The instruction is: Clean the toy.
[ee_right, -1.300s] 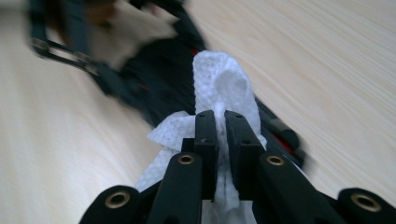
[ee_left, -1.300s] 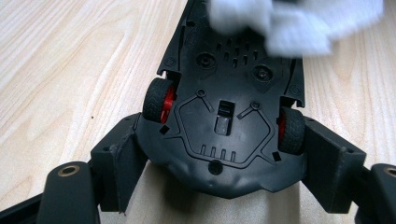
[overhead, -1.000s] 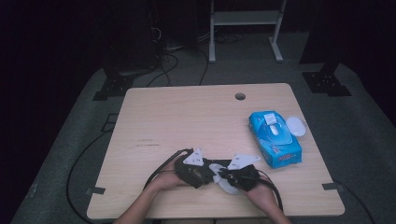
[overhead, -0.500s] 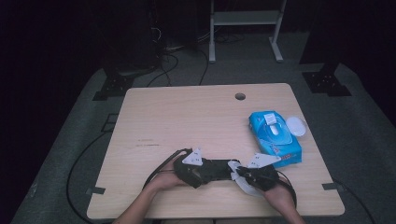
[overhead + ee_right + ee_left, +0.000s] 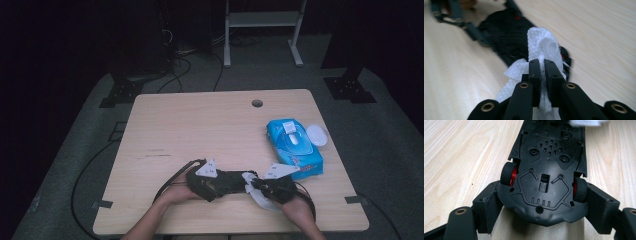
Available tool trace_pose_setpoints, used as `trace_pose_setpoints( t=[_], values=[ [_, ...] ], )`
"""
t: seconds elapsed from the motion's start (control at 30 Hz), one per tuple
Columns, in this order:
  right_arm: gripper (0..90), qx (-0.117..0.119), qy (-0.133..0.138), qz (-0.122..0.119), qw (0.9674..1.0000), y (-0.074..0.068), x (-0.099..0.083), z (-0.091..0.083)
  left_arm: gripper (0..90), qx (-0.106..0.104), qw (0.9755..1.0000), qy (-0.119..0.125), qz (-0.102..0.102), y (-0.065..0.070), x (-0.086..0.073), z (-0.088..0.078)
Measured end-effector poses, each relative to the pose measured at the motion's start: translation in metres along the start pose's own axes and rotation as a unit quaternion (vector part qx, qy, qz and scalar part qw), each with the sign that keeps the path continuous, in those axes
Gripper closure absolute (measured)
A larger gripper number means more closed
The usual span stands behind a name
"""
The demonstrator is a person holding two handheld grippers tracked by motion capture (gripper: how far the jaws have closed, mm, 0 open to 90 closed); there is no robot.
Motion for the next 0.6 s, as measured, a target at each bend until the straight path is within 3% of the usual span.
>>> trace_pose_setpoints(
  t=[0.23,0.37,0.47,0.6],
  values=[
    [84.0,-0.001,0.004,0.009,0.9999,0.006,0.008,0.009,23.0,0.007,1.0000,-0.006,0.002,-0.001,-0.001,-0.002],
    [84.0,-0.013,0.005,0.029,0.9995,0.015,0.004,0.005,23.0,0.003,1.0000,-0.005,0.004,-0.001,0.001,-0.001],
    [84.0,-0.024,0.004,0.021,0.9995,0.012,0.007,0.008,23.1,0.009,0.9999,-0.011,0.008,-0.002,0.000,-0.001],
    [84.0,-0.008,0.013,0.012,0.9998,0.003,0.018,0.019,23.1,0.009,0.9998,-0.012,0.010,0.000,0.001,0.000]
  ],
)
Point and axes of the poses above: each handheld gripper's, and its own axes: z roughly forward along the jaws, x roughly out of its top, y roughly to its right, the point moved 4 cm from there along z, roughly forward along the jaws, and after that the axes turned 1 degree about z, right-handed, at the moved point
